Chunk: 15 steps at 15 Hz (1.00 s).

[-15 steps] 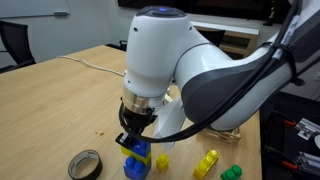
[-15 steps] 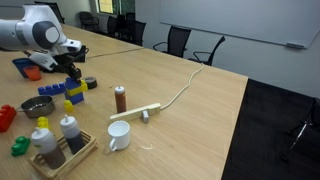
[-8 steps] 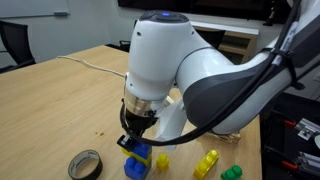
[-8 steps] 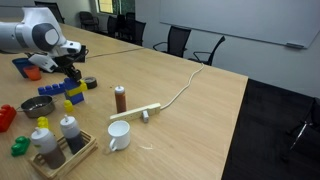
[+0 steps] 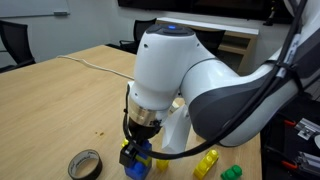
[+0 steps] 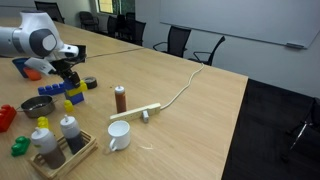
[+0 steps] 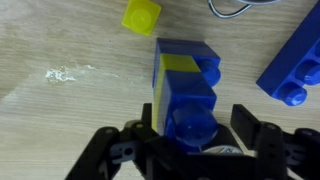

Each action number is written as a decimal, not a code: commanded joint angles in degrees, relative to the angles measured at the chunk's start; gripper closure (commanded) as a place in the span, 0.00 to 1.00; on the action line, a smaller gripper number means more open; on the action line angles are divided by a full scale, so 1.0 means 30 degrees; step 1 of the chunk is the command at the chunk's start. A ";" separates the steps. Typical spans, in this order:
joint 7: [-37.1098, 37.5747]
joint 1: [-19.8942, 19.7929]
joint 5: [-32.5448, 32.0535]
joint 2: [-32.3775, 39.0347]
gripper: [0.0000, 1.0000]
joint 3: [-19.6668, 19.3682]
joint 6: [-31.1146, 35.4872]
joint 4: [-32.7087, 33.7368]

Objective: Pick up the combined blue and yellow blocks and put it on top of the blue block.

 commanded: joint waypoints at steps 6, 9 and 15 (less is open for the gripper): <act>0.0150 0.0521 0.0002 -0.0562 0.00 -0.0929 -0.0421 0.0058; 0.0009 0.0222 0.0340 -0.1172 0.00 -0.0775 -0.0465 -0.0192; -0.0403 -0.0516 0.1371 -0.2923 0.00 -0.0031 -0.0043 -0.1715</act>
